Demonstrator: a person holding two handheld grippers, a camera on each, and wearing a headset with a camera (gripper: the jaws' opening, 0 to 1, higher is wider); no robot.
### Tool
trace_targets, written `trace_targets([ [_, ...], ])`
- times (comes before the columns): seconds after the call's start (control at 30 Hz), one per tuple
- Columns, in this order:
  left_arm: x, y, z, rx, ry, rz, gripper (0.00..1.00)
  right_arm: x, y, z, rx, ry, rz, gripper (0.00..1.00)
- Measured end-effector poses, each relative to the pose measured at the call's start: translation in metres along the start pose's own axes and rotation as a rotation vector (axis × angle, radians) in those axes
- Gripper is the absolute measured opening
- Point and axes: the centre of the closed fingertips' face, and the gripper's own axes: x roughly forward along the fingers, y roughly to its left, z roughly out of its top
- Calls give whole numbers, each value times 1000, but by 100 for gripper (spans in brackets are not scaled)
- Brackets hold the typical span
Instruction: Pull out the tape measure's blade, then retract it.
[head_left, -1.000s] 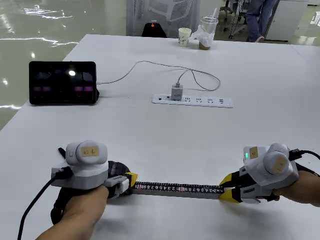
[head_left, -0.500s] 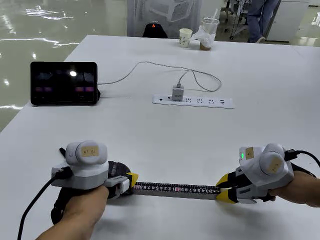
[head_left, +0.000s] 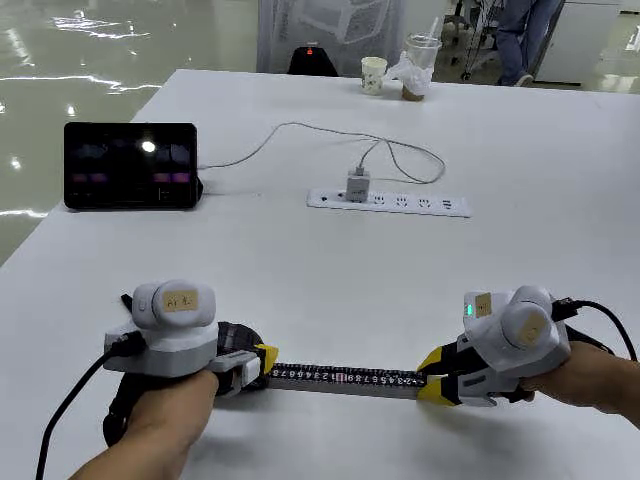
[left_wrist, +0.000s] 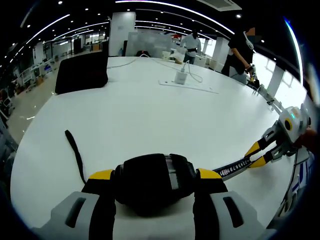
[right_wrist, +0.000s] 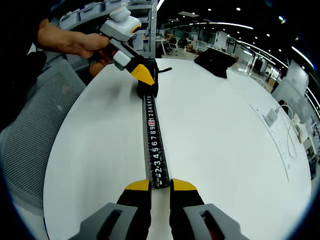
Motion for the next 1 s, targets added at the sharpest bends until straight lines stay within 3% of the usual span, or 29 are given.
trace_targets([
  [1.0,-2,-1,0,-4,6,-11,57,16,3,23,-4,-28,13,10],
])
